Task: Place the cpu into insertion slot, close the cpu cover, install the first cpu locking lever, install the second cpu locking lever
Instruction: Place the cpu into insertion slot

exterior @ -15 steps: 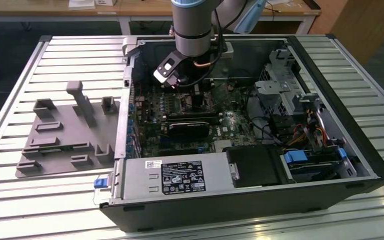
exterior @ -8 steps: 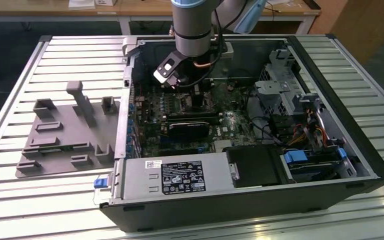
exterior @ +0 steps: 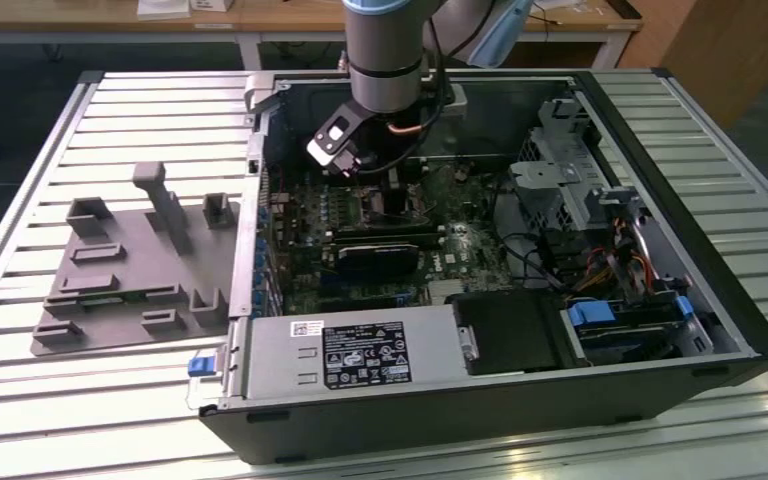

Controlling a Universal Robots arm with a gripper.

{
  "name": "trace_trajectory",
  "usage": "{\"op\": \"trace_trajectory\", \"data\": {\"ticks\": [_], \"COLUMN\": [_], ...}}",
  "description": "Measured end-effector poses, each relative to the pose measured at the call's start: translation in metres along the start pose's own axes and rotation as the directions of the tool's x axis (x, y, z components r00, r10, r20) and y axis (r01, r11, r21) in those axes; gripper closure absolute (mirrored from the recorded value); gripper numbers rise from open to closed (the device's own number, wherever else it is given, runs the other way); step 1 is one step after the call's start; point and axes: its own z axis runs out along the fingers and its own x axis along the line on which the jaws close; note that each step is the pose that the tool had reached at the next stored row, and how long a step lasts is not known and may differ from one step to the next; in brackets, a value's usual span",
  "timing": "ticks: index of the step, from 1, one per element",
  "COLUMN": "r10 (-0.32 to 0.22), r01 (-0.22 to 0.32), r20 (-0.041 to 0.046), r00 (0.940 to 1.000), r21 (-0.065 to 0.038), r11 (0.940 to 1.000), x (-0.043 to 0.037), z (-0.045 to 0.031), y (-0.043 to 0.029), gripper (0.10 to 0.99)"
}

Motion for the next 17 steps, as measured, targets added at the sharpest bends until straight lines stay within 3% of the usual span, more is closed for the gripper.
{"op": "trace_trajectory", "data": {"ticks": [4, 9, 17], "r10": [0.000, 0.000, 0.000], "r01": [0.000, 0.000, 0.000], "r20": [-0.0002, 0.0000, -0.0001], "r00": [1.0000, 1.0000, 1.0000], "r21": [0.000, 0.000, 0.000], "r11": [1.0000, 1.0000, 1.0000], "x": [0.0000, -0.0002, -0.0002], "z": [-0.0079, -0.0230, -0.0250], "y": [0.0007, 0.0020, 0.0021], "gripper": [0.475, 0.475, 0.486]}}
